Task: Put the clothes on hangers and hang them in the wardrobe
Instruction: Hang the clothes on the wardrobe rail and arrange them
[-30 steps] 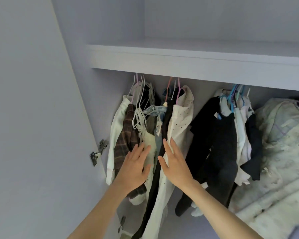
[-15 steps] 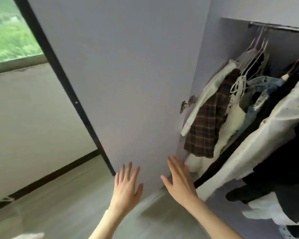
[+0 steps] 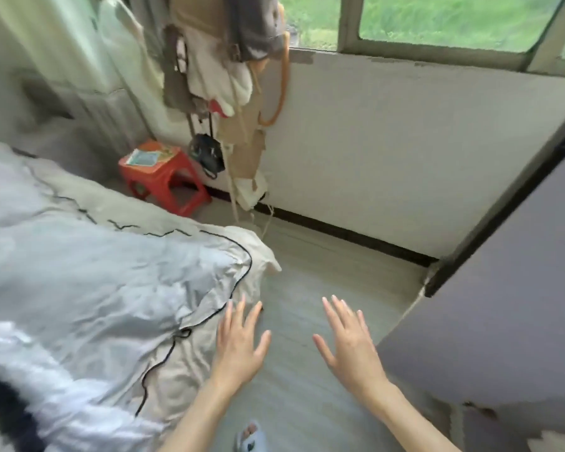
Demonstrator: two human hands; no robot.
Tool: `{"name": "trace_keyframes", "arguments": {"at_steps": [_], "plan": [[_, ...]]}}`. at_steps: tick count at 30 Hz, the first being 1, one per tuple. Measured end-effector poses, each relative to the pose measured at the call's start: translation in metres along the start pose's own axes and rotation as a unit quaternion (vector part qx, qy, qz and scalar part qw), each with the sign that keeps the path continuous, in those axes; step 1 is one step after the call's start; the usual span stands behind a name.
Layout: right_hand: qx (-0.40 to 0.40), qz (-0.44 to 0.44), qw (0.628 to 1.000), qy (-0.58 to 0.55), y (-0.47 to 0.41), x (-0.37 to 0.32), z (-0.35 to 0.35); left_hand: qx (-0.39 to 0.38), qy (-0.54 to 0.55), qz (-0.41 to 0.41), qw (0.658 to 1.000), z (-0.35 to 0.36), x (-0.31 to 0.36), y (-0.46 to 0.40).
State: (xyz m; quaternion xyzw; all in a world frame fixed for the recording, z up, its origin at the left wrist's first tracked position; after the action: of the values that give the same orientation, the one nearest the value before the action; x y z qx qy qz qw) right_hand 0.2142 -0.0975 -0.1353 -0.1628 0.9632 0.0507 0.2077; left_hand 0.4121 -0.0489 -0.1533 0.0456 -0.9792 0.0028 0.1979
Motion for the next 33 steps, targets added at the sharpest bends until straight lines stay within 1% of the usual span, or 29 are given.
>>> {"name": "trace_keyframes", "arguments": {"at_steps": [2,4,8,10,13,15,18,21,23,25,29,31,33], "plan": [[0.010,-0.076,0.997,0.012,-0.012,-0.046,0.013,0.046,0.002,-0.056,0.997,-0.021,-0.044,0.023],[0.009,-0.135,0.991,0.018,-0.020,-0.093,0.029,0.071,0.011,-0.113,0.991,-0.040,-0.083,0.049],[-0.061,-0.219,0.974,0.024,-0.019,-0.198,0.081,0.106,0.069,-0.237,0.963,-0.059,-0.159,0.124],[-0.099,-0.276,0.956,0.019,-0.010,-0.252,0.116,0.133,0.062,-0.281,0.948,-0.068,-0.196,0.169],[-0.148,-0.350,0.925,0.025,0.013,-0.329,0.163,0.195,0.061,-0.364,0.909,-0.087,-0.244,0.234],[-0.186,-0.386,0.903,0.024,0.031,-0.374,0.186,0.219,0.058,-0.418,0.880,-0.096,-0.268,0.276],[-0.220,-0.433,0.874,0.024,0.054,-0.421,0.215,0.212,0.051,-0.477,0.851,-0.098,-0.289,0.324],[-0.264,-0.476,0.839,0.012,0.068,-0.451,0.236,0.198,0.080,-0.525,0.824,-0.085,-0.303,0.353],[-0.301,-0.486,0.820,0.021,0.068,-0.466,0.253,0.192,0.104,-0.554,0.803,-0.077,-0.313,0.362],[-0.308,-0.492,0.814,0.016,0.062,-0.483,0.270,0.194,0.115,-0.573,0.788,-0.076,-0.330,0.365],[-0.339,-0.502,0.795,0.024,0.043,-0.524,0.303,0.196,0.087,-0.591,0.778,-0.093,-0.381,0.368],[-0.342,-0.506,0.792,0.019,0.031,-0.549,0.317,0.183,0.080,-0.607,0.769,-0.100,-0.406,0.367],[-0.337,-0.510,0.792,0.008,0.020,-0.572,0.331,0.165,0.096,-0.617,0.764,-0.100,-0.426,0.363]]}}
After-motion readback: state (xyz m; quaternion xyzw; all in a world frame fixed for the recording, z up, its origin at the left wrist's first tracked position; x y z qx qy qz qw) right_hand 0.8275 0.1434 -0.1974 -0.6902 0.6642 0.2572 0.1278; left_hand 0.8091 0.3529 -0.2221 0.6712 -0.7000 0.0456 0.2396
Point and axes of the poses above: each hand's wrist, its own y-axis away from the middle knuckle, its own z-axis out of the palm, x = y × z, the point moved 4 cm from there along -y, towards the middle knuckle, and after that the axes turned 8 degrees about z, right-handed, at the moved point
